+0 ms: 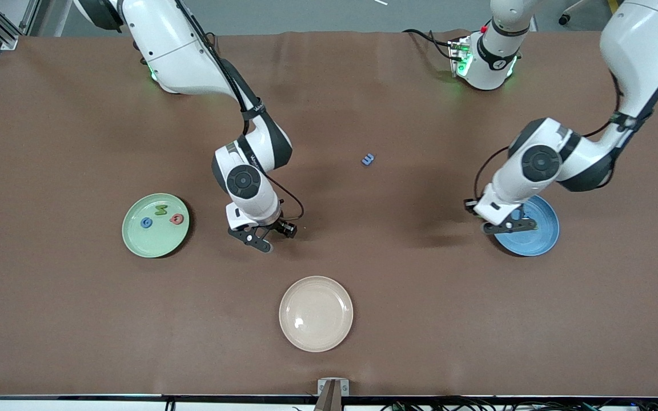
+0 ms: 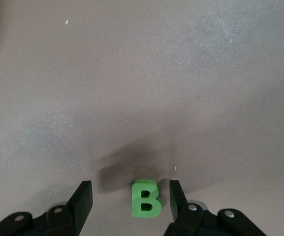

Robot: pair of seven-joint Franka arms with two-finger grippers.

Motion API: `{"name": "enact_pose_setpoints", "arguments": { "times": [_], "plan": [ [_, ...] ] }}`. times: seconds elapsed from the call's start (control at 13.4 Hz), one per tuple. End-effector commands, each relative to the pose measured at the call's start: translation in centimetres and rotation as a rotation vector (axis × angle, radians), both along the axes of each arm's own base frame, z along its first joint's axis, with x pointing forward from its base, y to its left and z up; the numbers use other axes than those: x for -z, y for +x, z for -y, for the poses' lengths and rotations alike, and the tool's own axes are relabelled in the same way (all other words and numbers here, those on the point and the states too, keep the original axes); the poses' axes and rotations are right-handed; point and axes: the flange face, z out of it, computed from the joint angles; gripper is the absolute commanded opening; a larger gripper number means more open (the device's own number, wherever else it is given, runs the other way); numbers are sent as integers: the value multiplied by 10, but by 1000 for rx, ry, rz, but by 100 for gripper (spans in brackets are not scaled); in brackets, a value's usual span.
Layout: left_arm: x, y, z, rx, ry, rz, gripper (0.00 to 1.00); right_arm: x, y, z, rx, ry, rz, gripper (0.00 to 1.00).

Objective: Sort upper and lower case letters into plates
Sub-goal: 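Reach the right gripper to the green B while the left gripper carries p, then grasp the B with the right gripper while the left gripper releases the p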

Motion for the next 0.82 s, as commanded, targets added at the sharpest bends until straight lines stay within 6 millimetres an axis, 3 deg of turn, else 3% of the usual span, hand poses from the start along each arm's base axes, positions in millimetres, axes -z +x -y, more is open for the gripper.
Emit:
{"name": "enact_pose_setpoints", "arguments": {
  "times": [0.0, 0.15, 0.37, 0.75],
  "plan": [
    [1, -1, -38, 77, 23, 13, 5, 3, 0, -3, -16, -9, 7, 63],
    [7, 11, -68, 98, -1, 15, 5, 4, -1, -4, -16, -10, 4, 57],
    [25, 30, -97, 94, 0, 32, 5, 4, -6, -8, -17, -14, -6, 57],
    [30, 52, -99, 85, -15, 59, 6, 6, -13, -17, -30, -16, -12, 56]
  ]
}}
